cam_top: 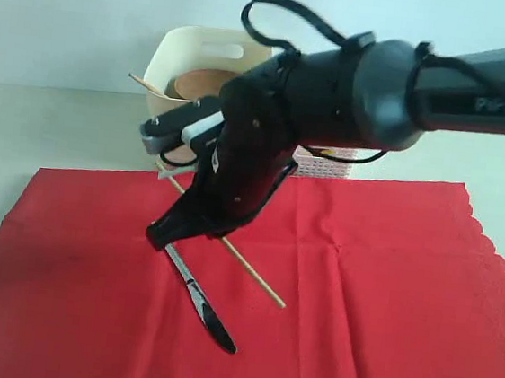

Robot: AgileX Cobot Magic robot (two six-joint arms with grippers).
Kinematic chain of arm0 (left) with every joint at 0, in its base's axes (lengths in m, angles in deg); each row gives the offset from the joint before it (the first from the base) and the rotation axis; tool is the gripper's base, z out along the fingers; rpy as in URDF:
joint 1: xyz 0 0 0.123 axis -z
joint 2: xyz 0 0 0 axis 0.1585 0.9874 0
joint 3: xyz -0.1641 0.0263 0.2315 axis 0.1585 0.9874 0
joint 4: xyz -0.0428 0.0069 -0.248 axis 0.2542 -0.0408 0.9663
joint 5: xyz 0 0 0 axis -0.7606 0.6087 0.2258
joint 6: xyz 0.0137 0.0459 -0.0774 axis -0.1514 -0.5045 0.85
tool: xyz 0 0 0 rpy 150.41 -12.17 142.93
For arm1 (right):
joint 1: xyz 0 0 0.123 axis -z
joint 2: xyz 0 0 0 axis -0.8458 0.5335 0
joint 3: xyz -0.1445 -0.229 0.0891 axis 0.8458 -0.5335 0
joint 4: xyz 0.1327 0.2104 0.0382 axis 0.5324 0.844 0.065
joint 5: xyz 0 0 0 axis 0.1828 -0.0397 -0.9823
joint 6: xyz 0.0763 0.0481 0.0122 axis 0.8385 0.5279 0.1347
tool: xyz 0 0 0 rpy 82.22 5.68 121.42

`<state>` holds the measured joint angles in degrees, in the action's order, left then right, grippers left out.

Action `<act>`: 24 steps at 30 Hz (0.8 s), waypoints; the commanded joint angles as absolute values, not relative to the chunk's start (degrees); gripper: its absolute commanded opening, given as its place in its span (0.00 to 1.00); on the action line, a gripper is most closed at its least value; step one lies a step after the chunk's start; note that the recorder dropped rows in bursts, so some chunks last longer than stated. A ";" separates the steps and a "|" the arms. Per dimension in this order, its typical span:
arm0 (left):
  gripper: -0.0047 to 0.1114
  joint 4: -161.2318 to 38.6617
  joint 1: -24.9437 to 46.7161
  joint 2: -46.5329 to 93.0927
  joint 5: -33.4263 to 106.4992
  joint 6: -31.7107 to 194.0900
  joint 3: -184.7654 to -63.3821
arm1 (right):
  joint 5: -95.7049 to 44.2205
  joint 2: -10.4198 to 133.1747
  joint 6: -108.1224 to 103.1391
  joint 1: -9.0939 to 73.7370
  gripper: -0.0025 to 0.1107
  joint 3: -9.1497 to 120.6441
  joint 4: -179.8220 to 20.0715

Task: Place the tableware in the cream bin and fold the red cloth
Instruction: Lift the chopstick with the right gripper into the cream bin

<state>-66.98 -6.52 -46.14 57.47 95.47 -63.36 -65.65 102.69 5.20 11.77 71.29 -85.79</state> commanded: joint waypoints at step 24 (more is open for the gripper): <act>0.04 -67.06 -6.56 -46.53 56.99 95.49 -63.38 | -25.12 87.04 5.30 15.48 0.02 71.26 -95.62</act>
<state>-66.98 -6.52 -46.14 57.47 95.47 -63.36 -30.91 86.48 5.20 13.37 71.29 -94.63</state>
